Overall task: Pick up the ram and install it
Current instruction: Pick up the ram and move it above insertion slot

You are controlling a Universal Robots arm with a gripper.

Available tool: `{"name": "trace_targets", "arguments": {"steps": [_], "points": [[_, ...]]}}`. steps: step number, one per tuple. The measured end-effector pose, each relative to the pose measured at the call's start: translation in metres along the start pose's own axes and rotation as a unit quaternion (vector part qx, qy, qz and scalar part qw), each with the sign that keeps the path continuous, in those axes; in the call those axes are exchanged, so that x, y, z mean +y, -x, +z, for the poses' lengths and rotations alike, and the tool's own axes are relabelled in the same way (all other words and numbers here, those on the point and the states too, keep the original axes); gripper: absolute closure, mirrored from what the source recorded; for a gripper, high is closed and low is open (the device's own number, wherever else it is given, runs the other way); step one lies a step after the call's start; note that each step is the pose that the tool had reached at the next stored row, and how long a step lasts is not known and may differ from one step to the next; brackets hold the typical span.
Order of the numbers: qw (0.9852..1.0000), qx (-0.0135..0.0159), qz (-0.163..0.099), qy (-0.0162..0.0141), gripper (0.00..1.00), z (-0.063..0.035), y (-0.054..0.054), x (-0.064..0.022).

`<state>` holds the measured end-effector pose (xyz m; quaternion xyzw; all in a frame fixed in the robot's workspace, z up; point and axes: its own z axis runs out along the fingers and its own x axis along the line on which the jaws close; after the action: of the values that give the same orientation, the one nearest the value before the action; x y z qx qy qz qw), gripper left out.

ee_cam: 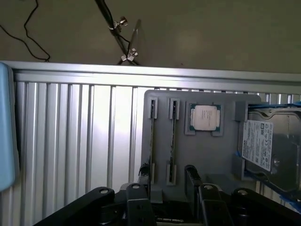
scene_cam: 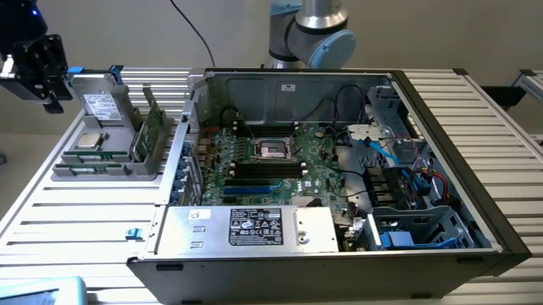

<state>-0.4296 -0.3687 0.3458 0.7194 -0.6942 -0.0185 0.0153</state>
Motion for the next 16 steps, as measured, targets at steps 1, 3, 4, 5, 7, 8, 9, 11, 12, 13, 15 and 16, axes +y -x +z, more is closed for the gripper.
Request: {"name": "trace_targets", "arguments": {"steps": [1,3,4,5,7,8,9,11,12,13,15,16], "points": [[1.0000,0.0000,0.000,0.0000,0.57,0.0019,0.000,-0.0020],[1.0000,-0.0002,0.000,-0.0001,0.57,0.0054,0.000,-0.0041],[1.0000,-0.0002,0.000,0.0000,0.57,0.0072,0.000,-0.0043],[1.0000,-0.0002,0.000,-0.0001,0.57,0.0090,0.000,-0.0044],[1.0000,-0.0002,0.000,-0.0001,0.57,0.0126,0.000,-0.0046],[1.0000,-0.0002,0.000,0.0000,0.57,0.0144,0.000,-0.0047],[1.0000,-0.0002,0.000,0.0000,0.57,0.0162,0.000,-0.0047],[1.0000,-0.0003,0.000,-0.0001,0.57,0.0199,0.000,-0.0049],[1.0000,-0.0004,0.000,-0.0001,0.57,0.0217,0.000,-0.0050],[1.0000,-0.0007,0.000,-0.0001,0.57,0.0235,0.000,-0.0050],[1.0000,-0.0025,0.000,-0.0001,0.57,0.0271,0.000,-0.0052],[1.0000,-0.0038,0.000,-0.0002,0.57,0.0290,0.000,-0.0053]]}}
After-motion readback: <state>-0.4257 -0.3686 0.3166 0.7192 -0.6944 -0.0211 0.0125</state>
